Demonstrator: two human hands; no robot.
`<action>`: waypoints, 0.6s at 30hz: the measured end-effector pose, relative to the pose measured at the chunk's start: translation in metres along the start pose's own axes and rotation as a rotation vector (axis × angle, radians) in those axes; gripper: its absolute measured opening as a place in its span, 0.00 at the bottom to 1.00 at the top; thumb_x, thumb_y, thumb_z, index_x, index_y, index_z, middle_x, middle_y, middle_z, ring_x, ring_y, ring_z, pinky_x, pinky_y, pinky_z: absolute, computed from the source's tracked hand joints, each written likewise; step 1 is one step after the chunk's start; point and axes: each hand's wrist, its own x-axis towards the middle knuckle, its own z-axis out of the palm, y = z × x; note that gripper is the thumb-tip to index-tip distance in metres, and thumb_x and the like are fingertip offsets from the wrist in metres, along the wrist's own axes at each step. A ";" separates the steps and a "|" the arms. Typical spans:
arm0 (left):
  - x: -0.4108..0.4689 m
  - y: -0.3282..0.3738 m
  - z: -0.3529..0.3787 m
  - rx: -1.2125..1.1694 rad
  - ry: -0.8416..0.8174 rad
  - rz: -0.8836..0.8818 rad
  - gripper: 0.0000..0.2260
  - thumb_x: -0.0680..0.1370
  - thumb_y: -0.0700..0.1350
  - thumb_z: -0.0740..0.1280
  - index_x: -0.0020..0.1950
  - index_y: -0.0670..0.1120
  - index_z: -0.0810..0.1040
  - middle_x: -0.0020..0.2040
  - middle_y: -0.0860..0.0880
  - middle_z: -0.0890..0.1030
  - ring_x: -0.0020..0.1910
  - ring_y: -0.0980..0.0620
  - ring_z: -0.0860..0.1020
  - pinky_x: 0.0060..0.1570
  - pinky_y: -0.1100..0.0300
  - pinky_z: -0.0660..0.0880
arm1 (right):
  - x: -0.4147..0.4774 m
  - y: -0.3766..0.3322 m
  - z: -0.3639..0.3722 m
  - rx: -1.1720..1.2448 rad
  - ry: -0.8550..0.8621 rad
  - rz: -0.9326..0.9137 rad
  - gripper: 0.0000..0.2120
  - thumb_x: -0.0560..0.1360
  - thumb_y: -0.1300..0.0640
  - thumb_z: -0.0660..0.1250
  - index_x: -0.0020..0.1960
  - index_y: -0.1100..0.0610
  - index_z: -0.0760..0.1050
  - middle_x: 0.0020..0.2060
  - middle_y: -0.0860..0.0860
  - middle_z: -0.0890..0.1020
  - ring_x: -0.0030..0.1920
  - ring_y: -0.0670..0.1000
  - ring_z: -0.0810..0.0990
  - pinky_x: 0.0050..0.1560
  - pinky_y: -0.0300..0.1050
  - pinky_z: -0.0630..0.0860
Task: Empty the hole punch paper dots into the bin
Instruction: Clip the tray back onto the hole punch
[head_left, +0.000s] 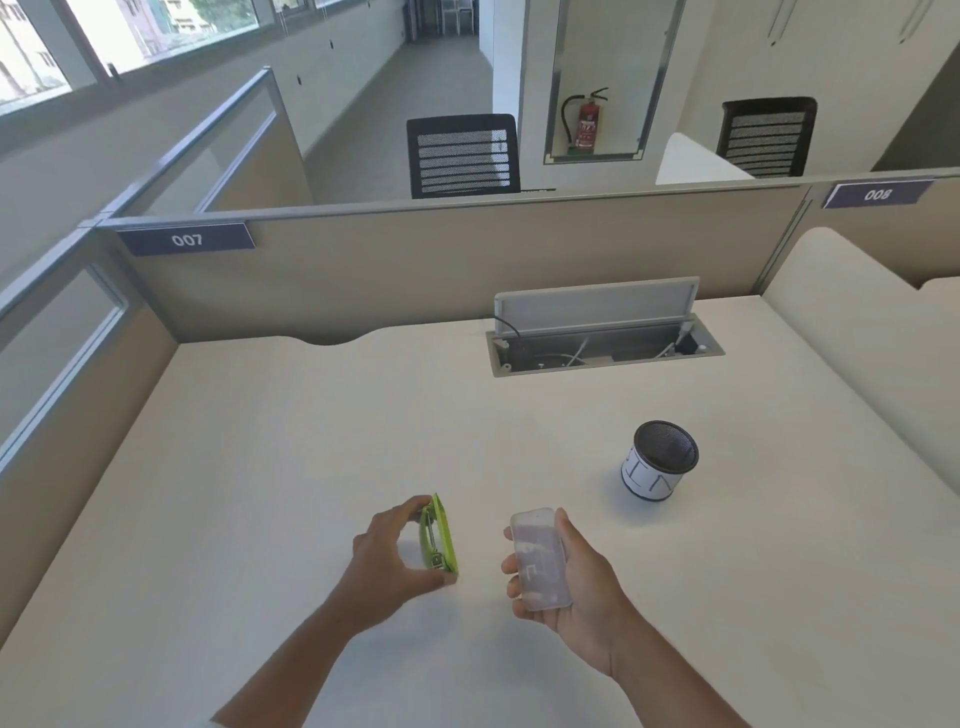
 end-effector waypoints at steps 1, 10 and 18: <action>-0.003 0.010 -0.004 -0.002 0.019 0.005 0.41 0.66 0.54 0.86 0.70 0.71 0.65 0.63 0.72 0.68 0.63 0.65 0.67 0.77 0.51 0.62 | 0.000 0.000 0.000 -0.004 0.005 -0.003 0.33 0.85 0.37 0.53 0.66 0.63 0.80 0.42 0.60 0.83 0.36 0.57 0.79 0.37 0.49 0.77; -0.030 0.089 -0.004 0.257 0.101 0.222 0.41 0.65 0.65 0.75 0.76 0.63 0.65 0.64 0.68 0.72 0.70 0.64 0.64 0.71 0.57 0.52 | 0.004 -0.001 0.008 0.016 0.005 -0.039 0.31 0.86 0.39 0.53 0.67 0.63 0.81 0.50 0.61 0.85 0.42 0.58 0.81 0.42 0.52 0.77; -0.041 0.117 0.030 0.478 0.121 0.278 0.36 0.71 0.60 0.69 0.79 0.58 0.63 0.68 0.62 0.73 0.73 0.56 0.68 0.73 0.50 0.59 | -0.002 -0.006 0.014 0.084 -0.069 -0.101 0.27 0.87 0.42 0.55 0.72 0.59 0.79 0.63 0.59 0.86 0.59 0.55 0.84 0.58 0.54 0.78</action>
